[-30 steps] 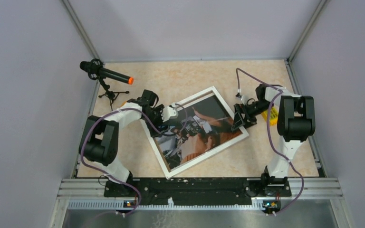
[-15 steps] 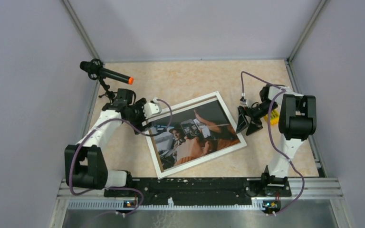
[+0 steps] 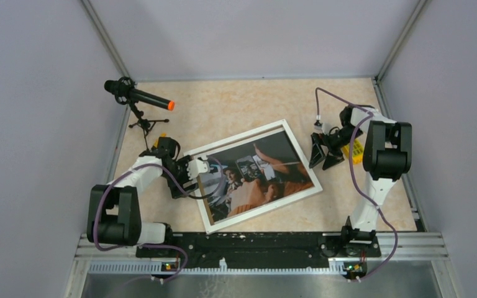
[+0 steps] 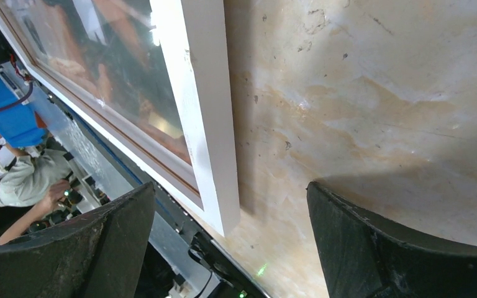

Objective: Take the photo out of the frame

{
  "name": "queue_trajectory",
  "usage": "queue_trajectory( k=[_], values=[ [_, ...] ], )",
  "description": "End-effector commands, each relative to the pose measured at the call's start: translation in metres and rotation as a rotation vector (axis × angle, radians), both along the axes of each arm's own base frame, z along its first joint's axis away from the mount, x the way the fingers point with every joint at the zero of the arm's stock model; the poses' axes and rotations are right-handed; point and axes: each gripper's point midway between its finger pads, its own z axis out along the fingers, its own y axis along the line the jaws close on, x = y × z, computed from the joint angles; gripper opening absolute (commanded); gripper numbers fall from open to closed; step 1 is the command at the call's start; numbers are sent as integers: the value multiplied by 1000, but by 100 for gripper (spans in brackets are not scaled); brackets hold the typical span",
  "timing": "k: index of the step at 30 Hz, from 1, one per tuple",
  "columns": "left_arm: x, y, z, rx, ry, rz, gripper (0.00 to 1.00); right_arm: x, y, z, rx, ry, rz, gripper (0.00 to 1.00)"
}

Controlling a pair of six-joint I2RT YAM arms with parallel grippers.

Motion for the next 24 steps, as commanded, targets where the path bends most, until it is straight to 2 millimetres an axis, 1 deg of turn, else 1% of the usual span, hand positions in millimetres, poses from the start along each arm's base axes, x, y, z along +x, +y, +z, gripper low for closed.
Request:
queue_trajectory(
  k=[1, 3, 4, 5, 6, 10, 13, 15, 18, 20, 22, 24],
  values=[
    [53, -20, -16, -47, -95, 54, 88, 1, -10, -17, -41, -32, 47, 90],
    [76, -28, -17, -59, -107, 87, 87, -2, -10, -18, -40, -24, 49, 90],
    [85, -34, -20, -66, -95, 97, 86, -3, -10, -18, -41, -24, 50, 90],
    [98, -40, -16, -79, -107, 109, 86, -4, -10, -18, -41, -23, 50, 90],
    [107, -45, -20, -87, -94, 119, 86, -5, -10, -19, -42, -23, 49, 90],
    [152, -68, -20, -100, -127, 137, 85, -9, -10, -23, -43, -15, 41, 90],
    [184, -80, -19, -78, -158, 154, 85, -9, -6, -25, -30, -4, 21, 90],
    [199, -85, -16, -87, -156, 177, 86, -11, -2, -26, -7, 8, 7, 90],
    [214, -88, -1, -96, -176, 182, 87, -16, 3, -28, 14, 30, -12, 90],
    [215, -89, 12, -97, -200, 161, 87, -22, 6, -29, 27, 45, -20, 89],
    [209, -90, 27, -105, -206, 142, 88, -26, 5, -30, 19, 45, -21, 89],
    [197, -92, 47, -128, -210, 115, 89, -23, -1, -33, -18, 28, -21, 89]
  ],
)
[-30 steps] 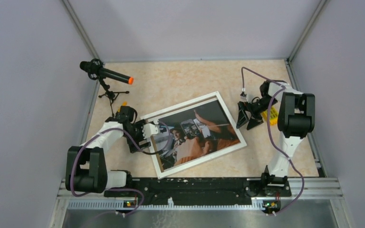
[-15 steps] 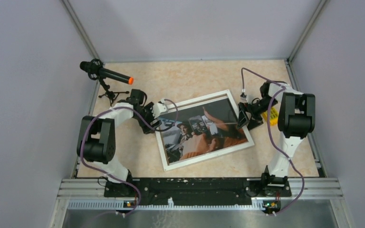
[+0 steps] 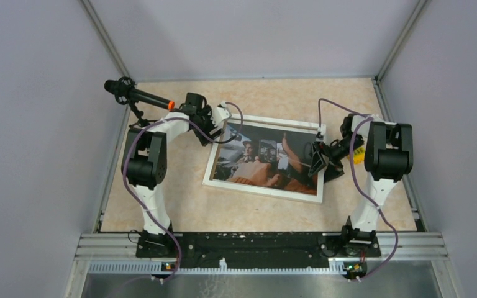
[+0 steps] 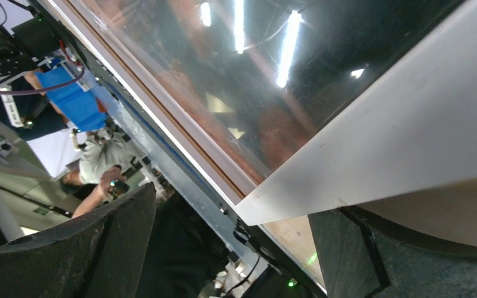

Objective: Take the photo out of the frame

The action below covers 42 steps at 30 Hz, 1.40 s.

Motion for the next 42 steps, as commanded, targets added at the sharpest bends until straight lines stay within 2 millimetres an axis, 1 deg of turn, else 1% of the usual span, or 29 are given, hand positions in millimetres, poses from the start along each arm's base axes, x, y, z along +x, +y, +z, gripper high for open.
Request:
queue_trajectory(
  k=[1, 6, 10, 14, 17, 20, 24, 26, 29, 31, 34, 36, 38, 39, 42],
  values=[
    [-39, -12, 32, -31, 45, -81, 89, 24, -12, -31, -85, -171, 49, 89],
    [-88, -23, 58, -26, 25, -209, 91, 49, -18, -26, -121, -221, 20, 89],
    [-128, -43, 63, -40, 18, -342, 91, 65, -20, -24, -139, -248, 3, 89],
    [-171, -74, 48, -41, 46, -502, 91, 85, -16, -25, -134, -274, -20, 89],
    [-190, -91, 36, -47, 97, -542, 89, 99, -12, -27, -145, -295, -10, 88],
    [-200, -102, 30, -65, 129, -550, 89, 106, -7, -32, -155, -304, 9, 88],
    [-213, -111, 21, -62, 139, -578, 88, 114, 2, -37, -158, -322, 28, 88],
    [-218, -112, 14, -45, 141, -588, 88, 116, 16, -40, -157, -332, 61, 88],
    [-221, -111, 3, -32, 149, -578, 87, 123, 27, -43, -155, -346, 82, 88],
    [-220, -110, -3, -22, 164, -567, 86, 129, 30, -40, -150, -349, 76, 88],
    [-221, -109, -12, -2, 192, -549, 82, 138, 26, -30, -166, -375, 76, 88],
    [-221, -107, -17, 10, 202, -544, 76, 140, 20, -21, -175, -389, 72, 89],
    [-219, -110, -16, 6, 203, -535, 69, 143, 12, -10, -181, -404, 61, 90],
    [-217, -112, -14, -1, 204, -531, 63, 145, 6, -2, -179, -413, 46, 91],
    [-214, -120, -5, -21, 218, -519, 40, 148, -6, 23, -163, -445, 11, 94]
  ],
)
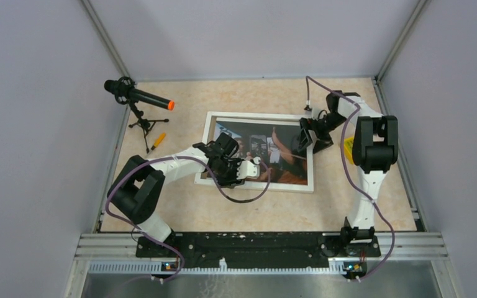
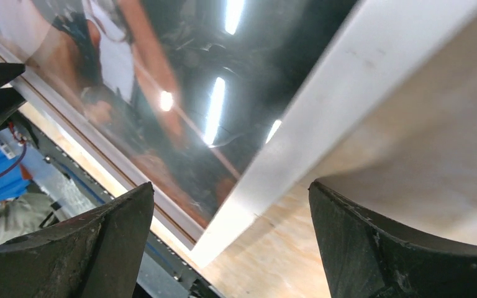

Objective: Take the photo out of the frame

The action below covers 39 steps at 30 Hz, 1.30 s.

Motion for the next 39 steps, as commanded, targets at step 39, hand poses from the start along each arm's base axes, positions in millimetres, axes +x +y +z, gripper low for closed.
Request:
queue_trajectory(
  k=[39],
  values=[
    [75, -16, 11, 145, -125, 25, 10, 2, -34, 63, -6, -250, -29, 97]
  ],
)
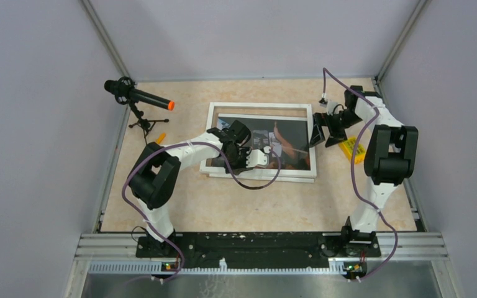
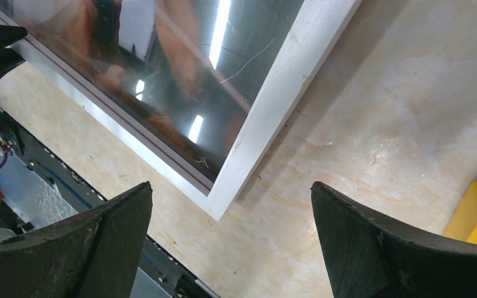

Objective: Take the photo out of the frame

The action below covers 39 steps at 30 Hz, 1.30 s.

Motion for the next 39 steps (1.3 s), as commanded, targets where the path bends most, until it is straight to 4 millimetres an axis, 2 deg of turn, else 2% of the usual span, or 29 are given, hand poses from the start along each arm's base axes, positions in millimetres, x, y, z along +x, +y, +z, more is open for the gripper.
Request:
queue_trajectory(
  k=[1, 4, 9, 12, 14, 16, 20, 24, 27, 32, 39],
  values=[
    [32, 0, 3, 33, -118, -10, 10, 2, 0, 23, 5, -84, 8, 97],
    [37, 3, -3, 51, -136, 0, 13, 1, 0, 23, 6, -84, 7, 97],
    [45, 3, -4, 28, -144, 43, 25, -3, 0, 24, 14, -80, 4, 98],
    [42, -7, 13, -55, -143, 43, 54, -5, -1, 23, 11, -78, 4, 98],
    [37, -16, 24, -120, -147, 35, 66, -7, -1, 23, 11, -76, 3, 98],
    [33, -24, 34, -170, -150, 39, 73, -8, -1, 22, 12, -75, 0, 98],
    [32, -39, 42, -217, -172, 61, 77, -9, -1, 21, 20, -73, -10, 98],
    [24, -52, 40, -231, -169, 49, 81, -9, 0, 19, 31, -64, -21, 98],
    [19, -61, 36, -227, -181, 38, 87, -10, -1, 18, 33, -61, -28, 98],
    [11, -77, 29, -222, -190, 43, 88, -12, -2, 17, 29, -58, -32, 98],
    [16, -85, 19, -199, -227, 75, 88, -12, -3, 15, 34, -53, -38, 98]
  ],
)
